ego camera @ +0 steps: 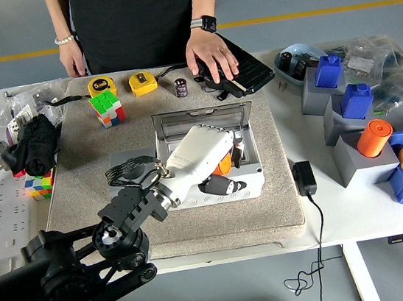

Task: Fetch the battery,place it into the box,close the lid of the box

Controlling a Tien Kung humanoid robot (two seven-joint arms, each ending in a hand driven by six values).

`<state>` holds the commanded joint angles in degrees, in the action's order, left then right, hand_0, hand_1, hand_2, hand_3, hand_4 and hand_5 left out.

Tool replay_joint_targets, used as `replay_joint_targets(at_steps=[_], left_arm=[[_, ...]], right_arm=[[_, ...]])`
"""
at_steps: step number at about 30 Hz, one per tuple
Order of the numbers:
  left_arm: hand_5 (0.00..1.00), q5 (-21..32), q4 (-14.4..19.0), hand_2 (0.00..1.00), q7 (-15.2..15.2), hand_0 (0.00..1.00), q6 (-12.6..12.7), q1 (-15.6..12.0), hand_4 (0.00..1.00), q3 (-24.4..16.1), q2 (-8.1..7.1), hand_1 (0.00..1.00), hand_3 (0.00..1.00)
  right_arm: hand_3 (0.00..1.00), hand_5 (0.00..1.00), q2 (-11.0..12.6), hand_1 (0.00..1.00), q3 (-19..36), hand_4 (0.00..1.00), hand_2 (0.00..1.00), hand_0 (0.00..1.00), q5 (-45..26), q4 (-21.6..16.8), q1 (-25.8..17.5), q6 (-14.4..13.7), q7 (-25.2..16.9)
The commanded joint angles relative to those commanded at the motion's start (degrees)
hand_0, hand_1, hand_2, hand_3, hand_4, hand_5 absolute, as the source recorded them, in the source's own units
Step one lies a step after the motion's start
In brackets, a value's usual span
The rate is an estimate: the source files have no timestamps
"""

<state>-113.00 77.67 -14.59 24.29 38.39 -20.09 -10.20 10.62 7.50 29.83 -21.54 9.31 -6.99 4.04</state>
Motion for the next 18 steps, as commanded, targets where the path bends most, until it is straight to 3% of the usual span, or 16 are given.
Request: replay_joint_targets(at_steps=[4,5,10,11,18], left_arm=[[0.297,1.28,-1.70,0.115,-1.47,0.042,-1.30,1.15,0.998,-0.36,1.27,0.024,0.334],[0.438,1.61,-2.21,0.114,-1.83,0.040,-1.60,1.42,0.998,-0.46,1.52,0.025,0.325],[0.438,3.20,-4.49,0.114,-3.38,0.040,-2.90,2.74,0.998,-0.53,2.57,0.025,0.325],[0.571,3.46,-5.08,0.113,-3.67,0.038,-3.05,3.08,0.998,-0.51,2.86,0.028,0.318],[0.583,3.60,-7.41,0.120,-4.11,0.040,-3.97,3.87,0.998,-0.41,3.66,0.037,0.331]], right_arm=[[0.545,0.466,0.00,0.628,0.29,0.924,0.608,0.604,0.30,-0.20,0.04,-0.02,0.01],[0.545,0.466,0.00,0.628,0.38,0.924,0.607,0.604,0.40,-0.25,0.04,-0.03,0.00],[0.545,0.466,0.05,0.628,0.45,0.924,0.607,0.604,0.68,-0.41,0.06,-0.09,-0.04],[0.545,0.466,0.06,0.628,0.47,0.923,0.607,0.605,0.78,-0.48,0.09,-0.11,-0.06],[0.545,0.466,0.09,0.628,1.19,0.923,0.607,0.604,1.78,-1.09,0.25,-0.19,-0.20]])
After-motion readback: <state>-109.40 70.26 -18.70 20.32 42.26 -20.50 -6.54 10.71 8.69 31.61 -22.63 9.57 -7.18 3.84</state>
